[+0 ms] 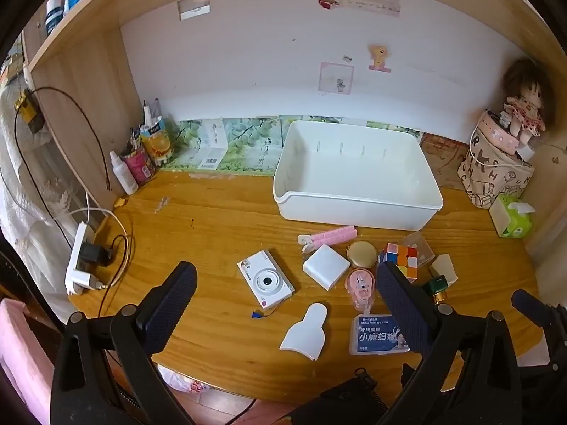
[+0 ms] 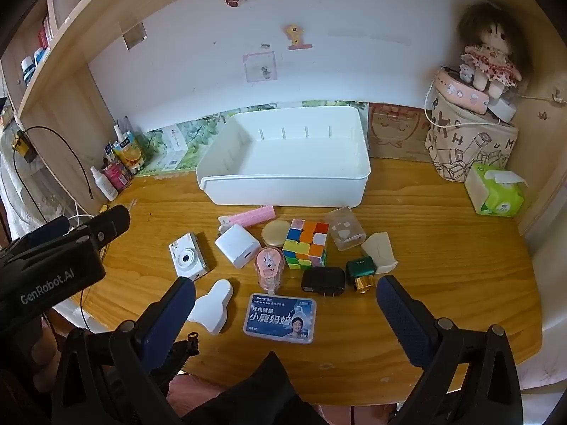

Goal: Organize rigid objects
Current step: 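Move both tools toward the scattered items on the desk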

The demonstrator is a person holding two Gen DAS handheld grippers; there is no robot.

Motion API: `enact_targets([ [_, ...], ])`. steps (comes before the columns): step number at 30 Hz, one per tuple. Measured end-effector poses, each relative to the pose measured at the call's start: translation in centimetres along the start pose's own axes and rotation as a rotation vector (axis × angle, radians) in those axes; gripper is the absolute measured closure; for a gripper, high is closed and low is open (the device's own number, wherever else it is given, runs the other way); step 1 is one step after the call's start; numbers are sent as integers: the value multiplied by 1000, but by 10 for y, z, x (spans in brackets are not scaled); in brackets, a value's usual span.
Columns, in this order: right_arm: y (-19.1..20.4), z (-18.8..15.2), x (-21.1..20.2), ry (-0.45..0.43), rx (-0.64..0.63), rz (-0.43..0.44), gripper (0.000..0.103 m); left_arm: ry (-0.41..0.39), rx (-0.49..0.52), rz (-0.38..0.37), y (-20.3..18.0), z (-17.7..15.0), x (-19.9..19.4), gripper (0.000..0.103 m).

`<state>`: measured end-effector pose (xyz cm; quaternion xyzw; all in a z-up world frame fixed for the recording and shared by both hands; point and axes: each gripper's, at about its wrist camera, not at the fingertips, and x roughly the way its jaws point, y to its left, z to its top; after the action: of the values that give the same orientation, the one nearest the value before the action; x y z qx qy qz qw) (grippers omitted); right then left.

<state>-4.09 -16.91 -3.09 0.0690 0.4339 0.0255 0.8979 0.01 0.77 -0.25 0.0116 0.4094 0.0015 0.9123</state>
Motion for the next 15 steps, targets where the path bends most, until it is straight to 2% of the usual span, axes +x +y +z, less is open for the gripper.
enact_targets([
  [15,6,-14,-5,13,-24,29,1,23,-37,-9,7,-16,-6,2],
])
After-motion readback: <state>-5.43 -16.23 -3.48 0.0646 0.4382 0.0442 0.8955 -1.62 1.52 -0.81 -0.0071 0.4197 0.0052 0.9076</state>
